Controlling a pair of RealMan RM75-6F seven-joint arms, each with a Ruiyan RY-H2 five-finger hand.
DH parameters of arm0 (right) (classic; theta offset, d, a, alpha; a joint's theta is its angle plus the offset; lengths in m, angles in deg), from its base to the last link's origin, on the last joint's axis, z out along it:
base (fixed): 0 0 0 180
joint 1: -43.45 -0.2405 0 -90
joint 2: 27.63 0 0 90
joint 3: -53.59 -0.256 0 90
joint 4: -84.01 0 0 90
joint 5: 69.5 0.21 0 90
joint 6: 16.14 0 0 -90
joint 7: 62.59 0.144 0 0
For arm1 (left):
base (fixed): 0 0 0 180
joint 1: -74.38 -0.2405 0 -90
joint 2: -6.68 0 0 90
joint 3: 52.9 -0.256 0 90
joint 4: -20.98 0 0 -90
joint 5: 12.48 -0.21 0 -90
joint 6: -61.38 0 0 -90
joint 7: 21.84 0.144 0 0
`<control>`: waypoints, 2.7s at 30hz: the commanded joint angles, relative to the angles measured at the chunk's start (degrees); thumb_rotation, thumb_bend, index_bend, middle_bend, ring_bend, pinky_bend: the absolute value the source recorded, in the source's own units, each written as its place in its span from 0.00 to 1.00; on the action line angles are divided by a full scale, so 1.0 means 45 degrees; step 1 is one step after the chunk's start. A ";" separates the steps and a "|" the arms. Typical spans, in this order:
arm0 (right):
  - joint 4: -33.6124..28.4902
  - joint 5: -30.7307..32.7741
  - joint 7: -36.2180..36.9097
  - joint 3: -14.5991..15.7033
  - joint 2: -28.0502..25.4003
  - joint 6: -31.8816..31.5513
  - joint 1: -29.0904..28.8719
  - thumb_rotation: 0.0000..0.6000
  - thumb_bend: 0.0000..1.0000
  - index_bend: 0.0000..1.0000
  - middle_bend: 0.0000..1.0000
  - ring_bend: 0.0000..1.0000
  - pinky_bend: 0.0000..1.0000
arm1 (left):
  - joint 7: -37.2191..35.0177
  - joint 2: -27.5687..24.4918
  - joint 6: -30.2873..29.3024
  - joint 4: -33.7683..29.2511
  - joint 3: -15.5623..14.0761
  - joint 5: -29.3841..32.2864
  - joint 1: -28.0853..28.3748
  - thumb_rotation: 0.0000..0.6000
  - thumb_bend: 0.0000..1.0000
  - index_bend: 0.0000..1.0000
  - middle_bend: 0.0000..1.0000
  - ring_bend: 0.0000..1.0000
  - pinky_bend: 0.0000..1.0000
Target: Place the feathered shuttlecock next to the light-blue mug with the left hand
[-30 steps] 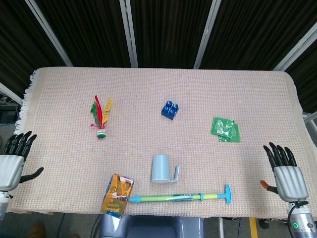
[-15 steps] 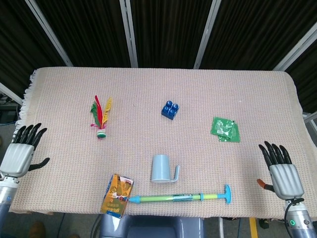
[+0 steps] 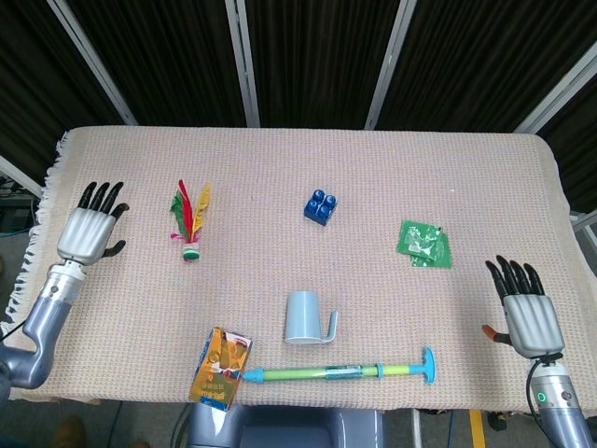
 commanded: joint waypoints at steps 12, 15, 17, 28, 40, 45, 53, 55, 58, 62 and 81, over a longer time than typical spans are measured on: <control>0.0150 0.0204 -0.1312 -0.0205 0.0474 -0.0949 0.0177 1.00 0.00 0.00 0.00 0.00 0.00 | -0.2694 0.3182 0.2403 0.5415 -0.0647 -0.0569 0.2636 0.93 0.24 0.22 0.00 0.00 0.00; 0.0150 0.0159 -0.1541 -0.0154 0.0541 -0.0941 0.0148 1.00 0.00 0.00 0.00 0.00 0.00 | -0.3689 0.3679 0.2600 0.6206 -0.0853 -0.0771 0.3017 0.93 0.24 0.22 0.00 0.00 0.00; 0.0164 0.0223 -0.1611 -0.0152 0.0581 -0.0860 0.0115 1.00 0.00 0.00 0.00 0.00 0.00 | -0.4247 0.3933 0.2541 0.6682 -0.1004 -0.0943 0.3235 0.93 0.24 0.22 0.00 0.00 0.00; 0.0421 0.0879 -0.1745 -0.0445 0.0698 -0.0630 -0.0015 1.00 0.00 0.00 0.00 0.00 0.00 | -0.5522 0.4631 0.2804 0.8280 -0.1529 -0.1339 0.4033 0.93 0.24 0.24 0.00 0.00 0.00; 0.0634 0.0860 -0.1838 -0.0556 0.0811 -0.1013 0.0000 1.00 0.01 0.00 0.00 0.00 0.00 | -0.5849 0.4929 0.4133 0.9112 -0.1935 -0.1342 0.4407 0.94 0.24 0.25 0.00 0.00 0.00; 0.0569 0.0652 -0.1928 -0.0505 0.0849 -0.1268 0.0048 1.00 0.01 0.00 0.00 0.00 0.00 | -0.5974 0.5238 0.4835 0.9382 -0.1965 -0.1259 0.4719 0.93 0.26 0.27 0.00 0.00 0.00; 0.0677 0.0745 -0.1978 -0.0580 0.0932 -0.1302 0.0020 1.00 0.01 0.00 0.00 0.00 0.00 | -0.6178 0.5511 0.5340 0.9697 -0.2068 -0.1225 0.4924 0.94 0.33 0.41 0.00 0.00 0.00; 0.0713 0.0738 -0.1987 -0.0561 0.0961 -0.1283 0.0010 1.00 0.01 0.00 0.00 0.00 0.00 | -0.6213 0.5537 0.5422 0.9738 -0.2079 -0.1202 0.4941 0.94 0.37 0.47 0.00 0.00 0.00; 0.0769 0.0805 -0.2061 -0.0544 0.1006 -0.1156 -0.0039 1.00 0.01 0.00 0.00 0.00 0.00 | -0.6379 0.5507 0.5110 0.9708 -0.2093 -0.1200 0.4906 0.94 0.42 0.59 0.00 0.00 0.00; 0.0781 0.0865 -0.2111 -0.0556 0.1037 -0.1071 -0.0090 1.00 0.01 0.00 0.00 0.00 0.00 | -0.6807 0.5332 0.4480 0.9568 -0.2133 -0.1233 0.4807 0.94 0.46 0.70 0.00 0.00 0.00; 0.0550 0.0361 -0.2254 -0.0200 0.1113 -0.1152 -0.0097 1.00 0.01 0.00 0.00 0.00 0.00 | -0.7858 0.1584 0.0841 0.4134 -0.2349 -0.1745 0.4618 0.94 0.45 0.69 0.00 0.00 0.00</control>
